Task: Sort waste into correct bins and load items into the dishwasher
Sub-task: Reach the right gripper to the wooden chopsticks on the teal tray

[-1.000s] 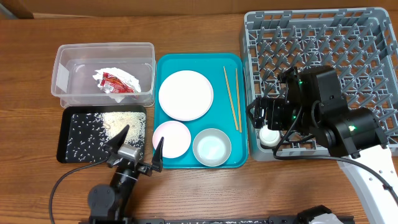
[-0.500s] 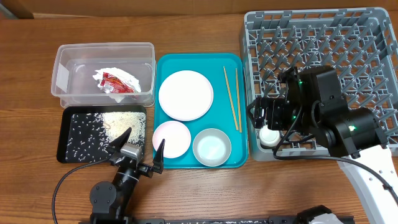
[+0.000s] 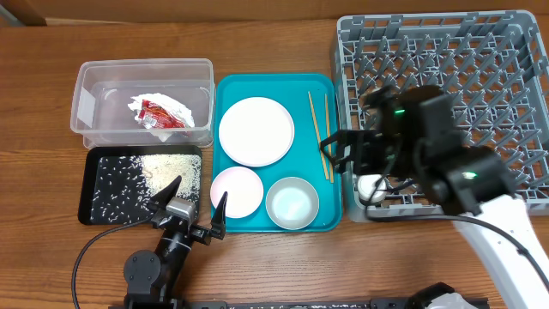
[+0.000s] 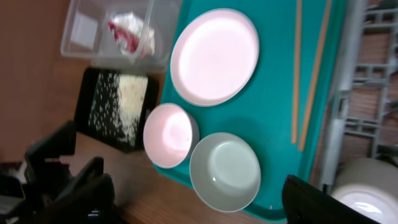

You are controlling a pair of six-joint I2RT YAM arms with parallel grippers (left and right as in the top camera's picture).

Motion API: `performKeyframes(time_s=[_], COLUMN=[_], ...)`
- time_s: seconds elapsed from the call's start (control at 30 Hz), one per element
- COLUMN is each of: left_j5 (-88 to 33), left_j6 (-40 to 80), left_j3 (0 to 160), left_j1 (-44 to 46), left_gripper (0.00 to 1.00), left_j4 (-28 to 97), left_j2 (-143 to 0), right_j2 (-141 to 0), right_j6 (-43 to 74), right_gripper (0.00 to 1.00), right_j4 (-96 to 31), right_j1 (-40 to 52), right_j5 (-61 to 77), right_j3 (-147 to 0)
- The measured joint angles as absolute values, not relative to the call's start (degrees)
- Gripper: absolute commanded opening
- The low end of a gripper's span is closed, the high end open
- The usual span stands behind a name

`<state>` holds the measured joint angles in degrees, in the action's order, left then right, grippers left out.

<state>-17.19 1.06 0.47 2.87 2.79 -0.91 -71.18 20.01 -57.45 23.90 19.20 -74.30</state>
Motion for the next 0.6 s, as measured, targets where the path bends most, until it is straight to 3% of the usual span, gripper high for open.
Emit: performKeyframes(time_s=[0.1,0.23,0.4,0.6], left_j5=[-17.2,-17.2,-17.2,-17.2], left_j6=[1.1,1.1,1.1,1.1], left_j3=[0.5,0.5,0.5,0.5], left_j1=[2.9,2.9,2.9,2.9], left_gripper=[1.0,1.0,1.0,1.0], left_j4=[2.8,2.8,2.8,2.8], left_j2=[-0.9,-0.9,-0.9,-0.9], right_j2=[-76.0,-85.5,-96.4,-106.3], right_j6=[20.8,21.6,21.5,18.3], right_gripper=[0.8,0.69,0.58,0.56], right_j4=[-56.3,-53.4,-45.8,-41.0], right_j1=[31.7,38.3,37.7,33.9], right_j5=[12.9,2.0,-8.4,-11.9], right_j3=[-74.3,-74.3,-74.3,-74.3])
